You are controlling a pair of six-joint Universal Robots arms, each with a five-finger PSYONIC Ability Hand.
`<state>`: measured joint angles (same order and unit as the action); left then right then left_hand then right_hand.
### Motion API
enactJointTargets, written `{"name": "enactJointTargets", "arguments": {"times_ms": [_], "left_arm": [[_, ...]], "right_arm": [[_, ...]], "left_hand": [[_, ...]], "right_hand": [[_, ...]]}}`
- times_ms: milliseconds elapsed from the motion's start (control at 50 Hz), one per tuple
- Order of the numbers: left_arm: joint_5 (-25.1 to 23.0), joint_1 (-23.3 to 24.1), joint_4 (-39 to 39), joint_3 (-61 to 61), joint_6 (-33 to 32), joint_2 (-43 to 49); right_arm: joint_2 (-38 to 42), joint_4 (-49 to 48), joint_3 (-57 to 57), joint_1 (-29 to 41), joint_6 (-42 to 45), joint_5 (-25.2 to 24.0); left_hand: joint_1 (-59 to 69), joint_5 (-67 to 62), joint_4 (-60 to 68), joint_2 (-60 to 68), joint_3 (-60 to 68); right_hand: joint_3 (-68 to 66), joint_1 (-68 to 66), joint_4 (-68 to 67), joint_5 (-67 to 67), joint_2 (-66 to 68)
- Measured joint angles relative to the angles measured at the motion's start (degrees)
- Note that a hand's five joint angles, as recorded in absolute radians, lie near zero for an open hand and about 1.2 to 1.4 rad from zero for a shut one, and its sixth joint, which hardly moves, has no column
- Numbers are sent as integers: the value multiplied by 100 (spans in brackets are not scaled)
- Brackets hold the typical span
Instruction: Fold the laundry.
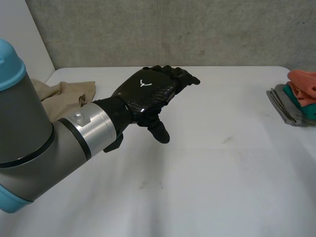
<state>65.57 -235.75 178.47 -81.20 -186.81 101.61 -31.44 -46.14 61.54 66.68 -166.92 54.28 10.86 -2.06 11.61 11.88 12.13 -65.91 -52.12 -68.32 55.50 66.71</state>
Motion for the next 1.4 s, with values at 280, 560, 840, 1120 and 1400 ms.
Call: {"name": "enactJointTargets", "arguments": {"times_ms": [280, 560, 840, 1120, 1400], "left_arm": [[0, 12, 4, -21, 4, 2], [-2, 11, 4, -28, 2, -21], [-8, -6, 3, -9, 4, -66], [360, -406, 388, 46, -9, -272], [1075, -2995, 1255, 342, -934, 634]], "right_arm": [[-498, 646, 189, -176, 45, -393], [-1385, 2898, 39, -238, 1413, -321], [-2780, 2566, 23, -334, 4864, 1708], [-4564, 816, 1913, 1350, 983, 1438], [-4882, 3120, 4087, 3220, 1603, 131]], "left_hand": [[0, 0, 0, 0, 0], [0, 0, 0, 0, 0], [0, 0, 0, 0, 0], [0, 0, 0, 0, 0], [0, -1, 0, 0, 0]], "right_hand": [[521, 254, 521, -406, -572], [5352, 4035, 5472, -5161, -5394], [5352, 4035, 5472, -5193, -5394], [5353, 4035, 5472, -5193, -5394], [5353, 4035, 5473, -5210, -5394]]}}
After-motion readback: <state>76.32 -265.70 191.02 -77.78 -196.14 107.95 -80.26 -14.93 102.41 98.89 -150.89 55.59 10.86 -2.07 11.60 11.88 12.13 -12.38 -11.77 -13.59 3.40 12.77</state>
